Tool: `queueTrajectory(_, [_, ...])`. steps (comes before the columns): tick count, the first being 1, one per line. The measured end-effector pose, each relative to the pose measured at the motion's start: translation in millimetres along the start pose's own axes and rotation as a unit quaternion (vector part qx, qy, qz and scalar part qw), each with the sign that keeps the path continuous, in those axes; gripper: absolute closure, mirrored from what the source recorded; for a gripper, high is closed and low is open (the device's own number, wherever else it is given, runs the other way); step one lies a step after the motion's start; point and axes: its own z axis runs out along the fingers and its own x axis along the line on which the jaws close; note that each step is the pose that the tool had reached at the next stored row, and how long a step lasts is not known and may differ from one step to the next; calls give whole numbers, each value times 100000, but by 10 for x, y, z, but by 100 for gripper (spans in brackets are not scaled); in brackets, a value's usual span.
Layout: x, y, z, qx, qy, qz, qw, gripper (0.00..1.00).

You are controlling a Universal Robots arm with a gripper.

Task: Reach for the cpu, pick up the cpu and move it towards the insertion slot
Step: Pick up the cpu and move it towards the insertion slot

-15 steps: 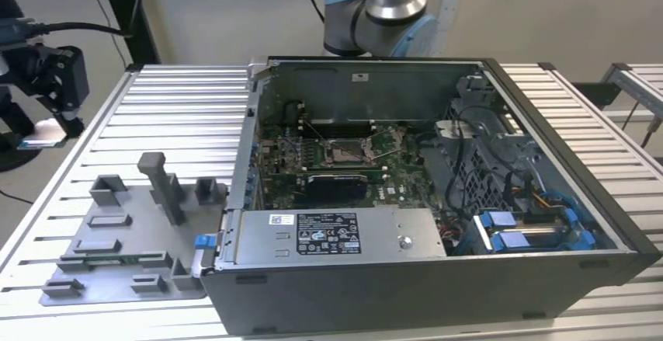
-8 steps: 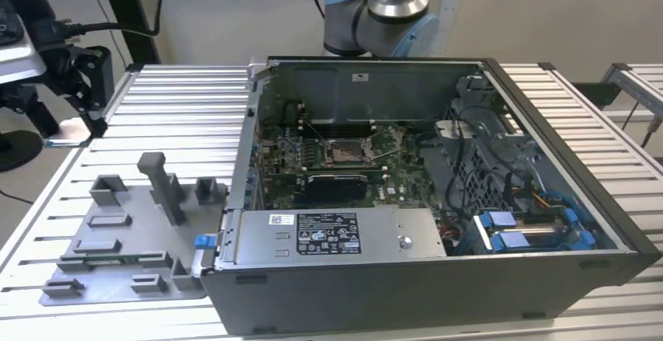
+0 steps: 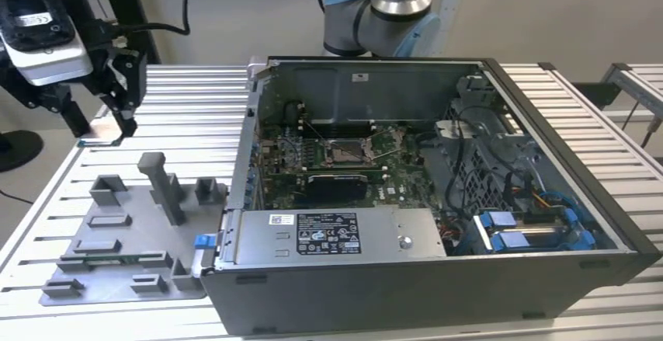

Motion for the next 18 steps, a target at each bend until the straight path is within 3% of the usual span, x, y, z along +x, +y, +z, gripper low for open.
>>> queueTrajectory(7, [-305,-2,-4,-2,124,5,100000,100])
queueTrajectory(18, [-652,-7,-9,-2,197,2,100000,100])
